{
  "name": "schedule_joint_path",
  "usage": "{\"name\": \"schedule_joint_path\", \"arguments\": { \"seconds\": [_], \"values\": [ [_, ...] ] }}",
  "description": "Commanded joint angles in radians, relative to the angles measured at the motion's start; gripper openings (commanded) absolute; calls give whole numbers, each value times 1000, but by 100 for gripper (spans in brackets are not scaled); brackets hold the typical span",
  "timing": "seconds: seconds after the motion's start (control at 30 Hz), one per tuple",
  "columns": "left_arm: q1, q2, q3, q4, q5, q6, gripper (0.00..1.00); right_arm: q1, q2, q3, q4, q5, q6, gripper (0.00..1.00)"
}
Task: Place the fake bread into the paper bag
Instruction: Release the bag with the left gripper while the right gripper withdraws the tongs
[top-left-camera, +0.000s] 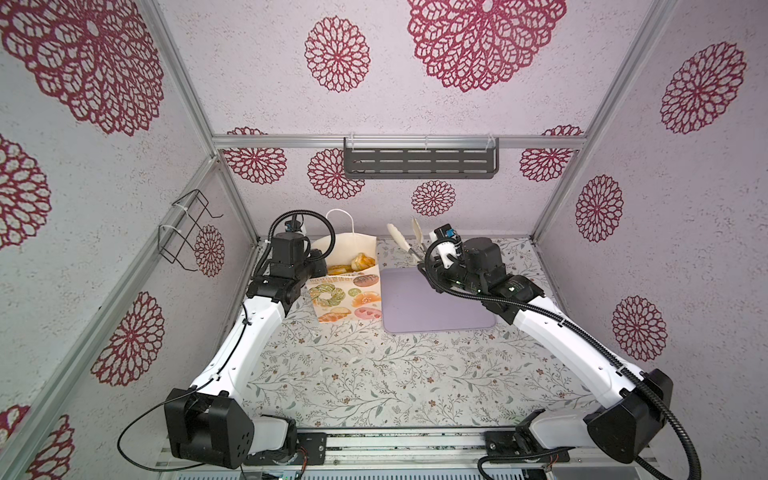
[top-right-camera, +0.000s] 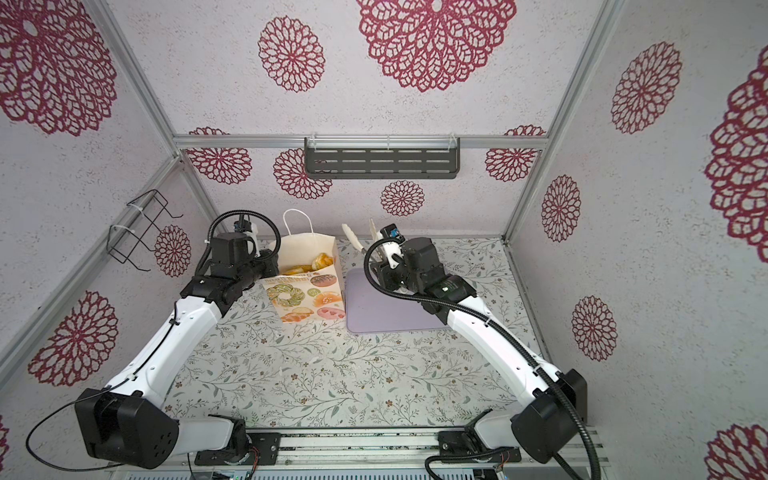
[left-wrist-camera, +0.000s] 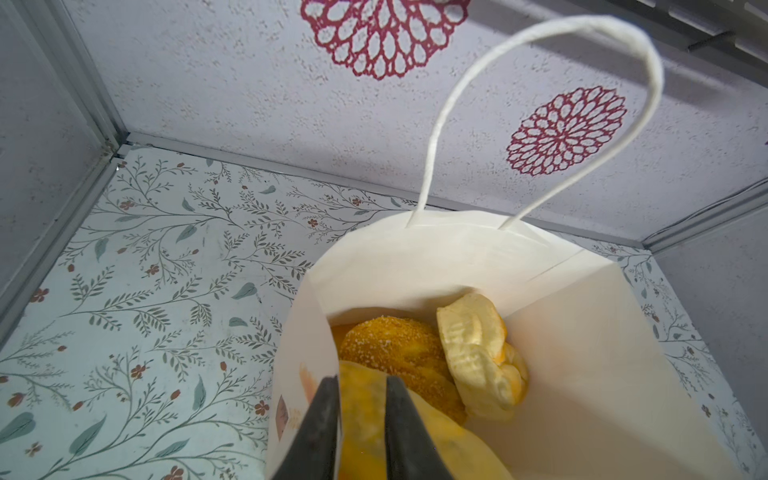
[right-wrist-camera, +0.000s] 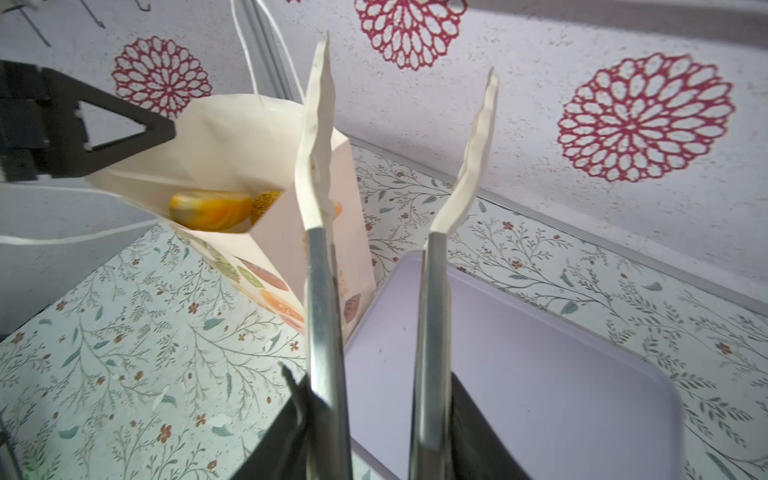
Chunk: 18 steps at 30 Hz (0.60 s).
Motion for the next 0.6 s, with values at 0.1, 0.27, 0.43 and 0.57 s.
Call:
{"name": "schedule_joint_path", "arguments": {
  "seconds": [0.1,0.27,0.43,0.57],
  "values": [
    [-11,9,36,31,-71,-2,42,-62,-60,-10,101,-14,-25,46],
    [-11,11,56,11,-113,-12,52,-89,-49,-12,109,-22,-44,46],
    [-9,14,66,6,-122,-31,68,-117,-42,-21,125,-28,-52,46],
    [-8,13,83,-7,-124,-32,80,-137,-44,-33,135,-27,-52,46]
  ]
}}
